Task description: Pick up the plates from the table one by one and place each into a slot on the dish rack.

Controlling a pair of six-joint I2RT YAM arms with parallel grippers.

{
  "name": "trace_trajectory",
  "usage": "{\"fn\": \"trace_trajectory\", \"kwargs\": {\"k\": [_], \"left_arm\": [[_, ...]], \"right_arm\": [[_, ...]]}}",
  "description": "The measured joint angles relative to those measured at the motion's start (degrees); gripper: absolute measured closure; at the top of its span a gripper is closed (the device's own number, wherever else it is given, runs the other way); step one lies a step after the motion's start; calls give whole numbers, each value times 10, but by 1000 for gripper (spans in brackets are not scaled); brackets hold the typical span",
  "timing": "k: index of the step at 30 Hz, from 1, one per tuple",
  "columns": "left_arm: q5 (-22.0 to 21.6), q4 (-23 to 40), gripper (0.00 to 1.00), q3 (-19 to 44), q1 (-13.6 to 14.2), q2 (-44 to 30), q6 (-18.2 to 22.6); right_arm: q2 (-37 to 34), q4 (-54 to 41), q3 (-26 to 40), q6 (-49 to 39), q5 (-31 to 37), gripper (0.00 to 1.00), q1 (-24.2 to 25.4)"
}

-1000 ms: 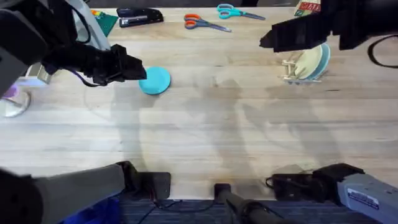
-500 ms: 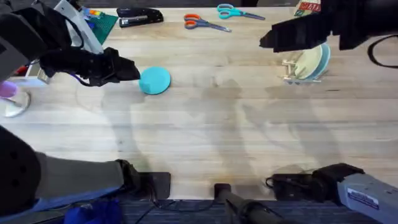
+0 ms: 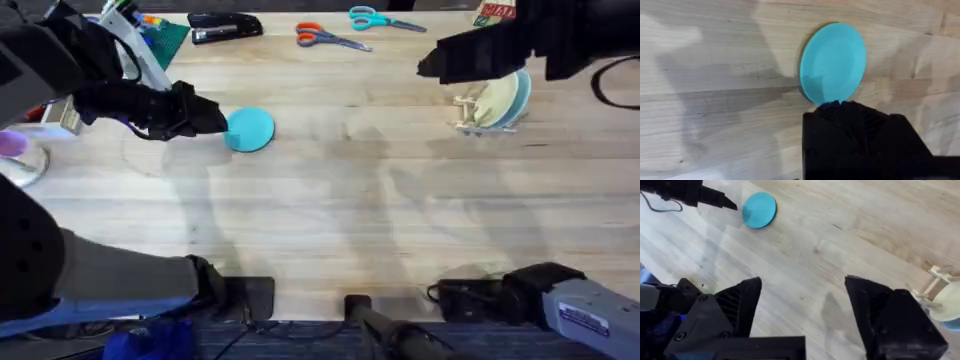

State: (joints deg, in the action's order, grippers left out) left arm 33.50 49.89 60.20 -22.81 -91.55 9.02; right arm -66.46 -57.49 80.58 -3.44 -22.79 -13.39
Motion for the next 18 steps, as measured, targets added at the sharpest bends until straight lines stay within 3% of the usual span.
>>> {"fn": "trace_trajectory", "kwargs": {"k": [18], "left_arm": [[0,-20,963,0,0,0,0]], "right_arm": [[0,0,0,0,0,7,0]]}}
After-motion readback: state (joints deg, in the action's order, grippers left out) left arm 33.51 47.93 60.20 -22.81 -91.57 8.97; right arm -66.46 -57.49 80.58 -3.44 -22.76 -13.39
